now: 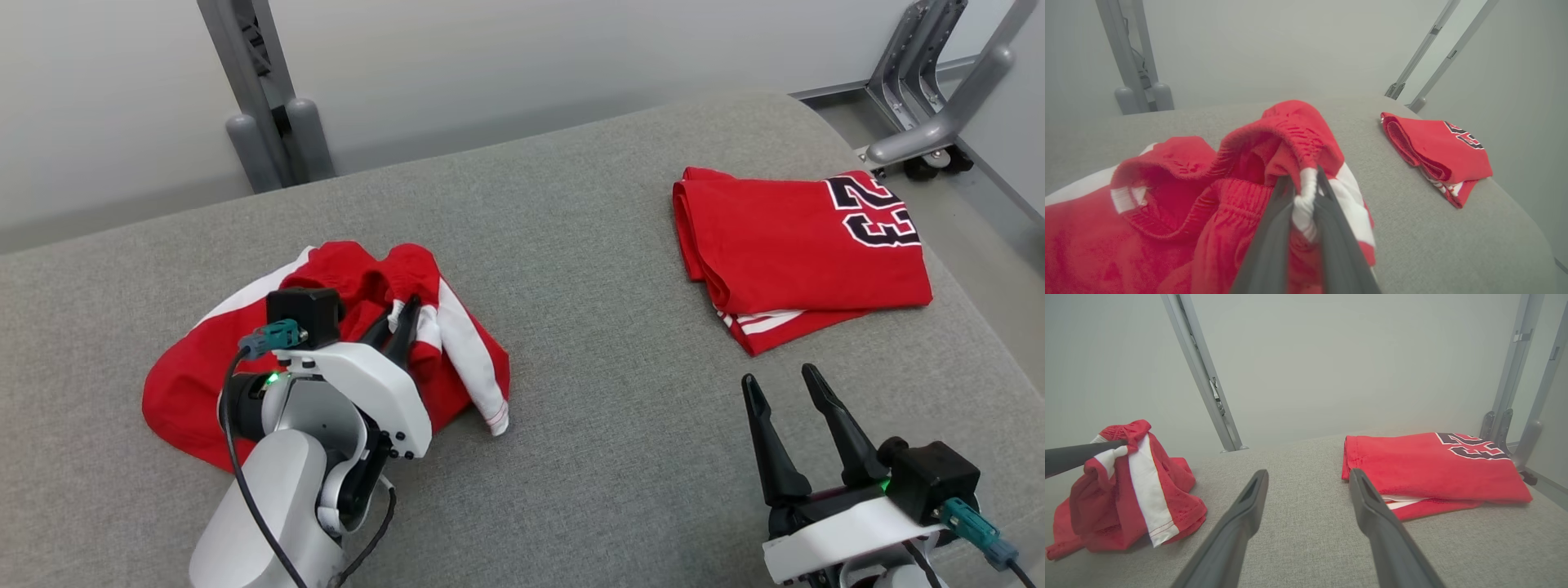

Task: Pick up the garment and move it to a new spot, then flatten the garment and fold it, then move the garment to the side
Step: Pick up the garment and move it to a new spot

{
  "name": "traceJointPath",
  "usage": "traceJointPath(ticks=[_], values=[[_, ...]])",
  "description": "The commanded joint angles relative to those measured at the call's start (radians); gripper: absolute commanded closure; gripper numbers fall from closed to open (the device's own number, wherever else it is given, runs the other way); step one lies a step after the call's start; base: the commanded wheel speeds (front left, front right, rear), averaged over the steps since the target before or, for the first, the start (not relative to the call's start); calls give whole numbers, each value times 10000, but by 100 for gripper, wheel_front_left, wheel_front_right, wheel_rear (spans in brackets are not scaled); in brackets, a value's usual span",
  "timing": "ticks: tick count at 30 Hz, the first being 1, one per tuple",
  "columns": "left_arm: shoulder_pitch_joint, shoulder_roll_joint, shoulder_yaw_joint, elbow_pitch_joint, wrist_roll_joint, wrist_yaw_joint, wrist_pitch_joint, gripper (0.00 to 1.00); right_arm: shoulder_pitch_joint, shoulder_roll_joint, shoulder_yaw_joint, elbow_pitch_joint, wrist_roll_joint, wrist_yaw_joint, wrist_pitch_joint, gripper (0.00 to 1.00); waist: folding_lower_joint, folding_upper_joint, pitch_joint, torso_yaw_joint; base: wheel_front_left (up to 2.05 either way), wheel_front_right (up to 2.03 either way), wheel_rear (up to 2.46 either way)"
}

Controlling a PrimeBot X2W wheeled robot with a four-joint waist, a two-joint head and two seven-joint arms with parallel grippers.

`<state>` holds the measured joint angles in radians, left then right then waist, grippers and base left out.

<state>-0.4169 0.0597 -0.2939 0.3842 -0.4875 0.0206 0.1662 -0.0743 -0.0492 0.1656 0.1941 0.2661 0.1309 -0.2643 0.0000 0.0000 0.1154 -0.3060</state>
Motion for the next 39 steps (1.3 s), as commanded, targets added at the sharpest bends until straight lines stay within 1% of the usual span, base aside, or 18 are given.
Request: traceJointPath(ticks=[1, 9, 10, 12, 13, 14, 18, 23, 27, 30, 35, 39], values=[[101, 90, -22, 118, 96, 68, -70, 100, -104, -36, 0, -50, 85, -4, -7, 0, 0, 0, 210, 12, 0, 0, 0], [8, 49, -431, 1334, 284, 3, -410, 100, -399, -37, 180, -31, 63, -4, -7, 0, 0, 0, 626, 177, 0, 0, 0], [-10, 36, -479, 1417, 211, -1, -445, 82, -423, -37, 205, -14, 62, -4, -7, 0, 0, 0, 631, 200, 0, 0, 0], [-83, 1, -605, 1544, 196, -3, -551, 40, -436, -38, 229, 21, 72, -4, -7, 0, 0, 0, 594, 271, 0, 0, 0], [-104, -11, -655, 1563, 167, 2, -643, 7, -441, -38, 239, 45, 92, -4, -7, 0, 0, 0, 547, 314, 0, 0, 0], [-108, -17, -691, 1574, 124, 16, -760, 0, -437, -40, 249, 59, 113, -4, -7, 0, 0, 0, 482, 360, 0, 0, 0], [74, -53, -885, 1551, -397, -98, -833, 0, -253, -38, 273, 117, 100, -4, -7, 0, 0, 0, 59, 712, 0, 0, 0], [395, -62, -957, 1201, -784, 2, -1051, 0, -73, -41, 270, 188, 47, -4, -7, 0, 0, 0, -505, 1228, 0, 0, 0], [760, 31, -806, 886, -798, 205, -1542, 0, 145, -43, 269, 256, -15, -4, -7, 0, 0, 0, -972, 1706, 0, 0, 0], [1135, 169, -655, 669, -753, 400, -1943, 0, 226, -38, 201, 234, 173, -4, -7, 0, 0, 0, -1172, 2095, 0, 0, 0], [1765, 388, -394, 77, -663, 685, -2700, 0, 415, -41, 50, 182, 140, -4, -7, 0, 0, 0, -1444, 2695, 0, 0, 0], [2416, 586, -116, -416, -710, 865, -3294, 0, 531, -41, -50, 128, 20, -4, -7, 0, 0, 0, -1642, 3031, 0, 0, 0]])
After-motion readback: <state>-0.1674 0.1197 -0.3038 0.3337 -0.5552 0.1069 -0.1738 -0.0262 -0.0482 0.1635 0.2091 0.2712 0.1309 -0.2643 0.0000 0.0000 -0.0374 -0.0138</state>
